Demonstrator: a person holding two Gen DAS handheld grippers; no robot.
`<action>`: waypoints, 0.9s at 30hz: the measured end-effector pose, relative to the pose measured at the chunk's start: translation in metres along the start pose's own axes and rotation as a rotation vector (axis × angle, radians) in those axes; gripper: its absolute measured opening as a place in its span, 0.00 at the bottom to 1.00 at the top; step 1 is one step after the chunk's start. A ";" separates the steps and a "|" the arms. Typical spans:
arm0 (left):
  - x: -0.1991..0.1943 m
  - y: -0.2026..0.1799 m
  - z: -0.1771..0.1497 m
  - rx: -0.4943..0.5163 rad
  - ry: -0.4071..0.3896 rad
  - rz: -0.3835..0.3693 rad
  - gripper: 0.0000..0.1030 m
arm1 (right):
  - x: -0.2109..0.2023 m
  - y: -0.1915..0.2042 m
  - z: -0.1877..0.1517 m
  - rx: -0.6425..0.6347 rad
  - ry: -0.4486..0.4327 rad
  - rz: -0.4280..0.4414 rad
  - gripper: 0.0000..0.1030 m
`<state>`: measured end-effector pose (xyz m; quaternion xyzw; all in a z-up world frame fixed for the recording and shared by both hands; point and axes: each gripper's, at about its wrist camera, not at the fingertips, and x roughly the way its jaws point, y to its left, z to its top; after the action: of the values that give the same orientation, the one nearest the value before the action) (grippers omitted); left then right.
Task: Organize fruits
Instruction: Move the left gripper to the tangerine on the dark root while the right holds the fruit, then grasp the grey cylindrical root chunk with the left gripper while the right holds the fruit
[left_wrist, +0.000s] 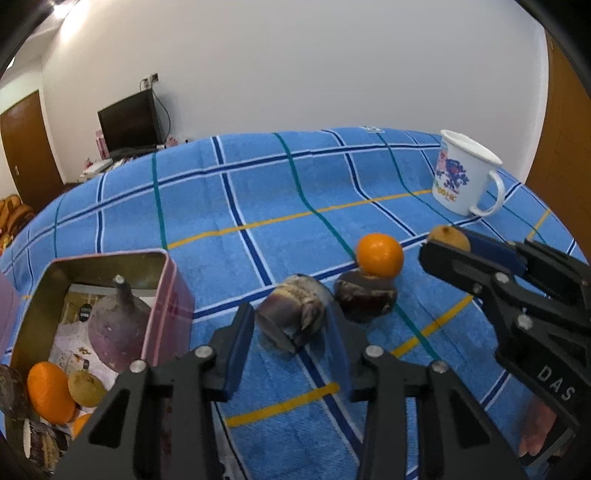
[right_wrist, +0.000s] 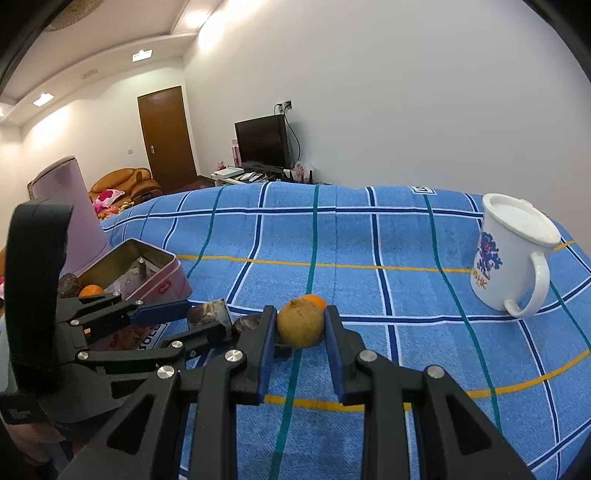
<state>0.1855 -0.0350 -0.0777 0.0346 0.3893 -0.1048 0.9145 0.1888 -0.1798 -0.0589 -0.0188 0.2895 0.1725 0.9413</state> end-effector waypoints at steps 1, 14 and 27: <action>0.003 0.002 0.001 -0.010 0.015 -0.006 0.46 | 0.000 0.000 0.000 0.001 0.000 0.000 0.26; 0.002 -0.004 -0.001 0.010 0.012 -0.037 0.21 | 0.002 0.001 0.001 0.002 0.007 0.009 0.27; 0.006 -0.011 0.004 0.022 0.007 -0.004 0.60 | 0.002 -0.002 0.000 0.010 0.009 0.008 0.27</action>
<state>0.1903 -0.0469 -0.0786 0.0441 0.3912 -0.1109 0.9125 0.1909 -0.1813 -0.0602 -0.0138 0.2945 0.1745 0.9395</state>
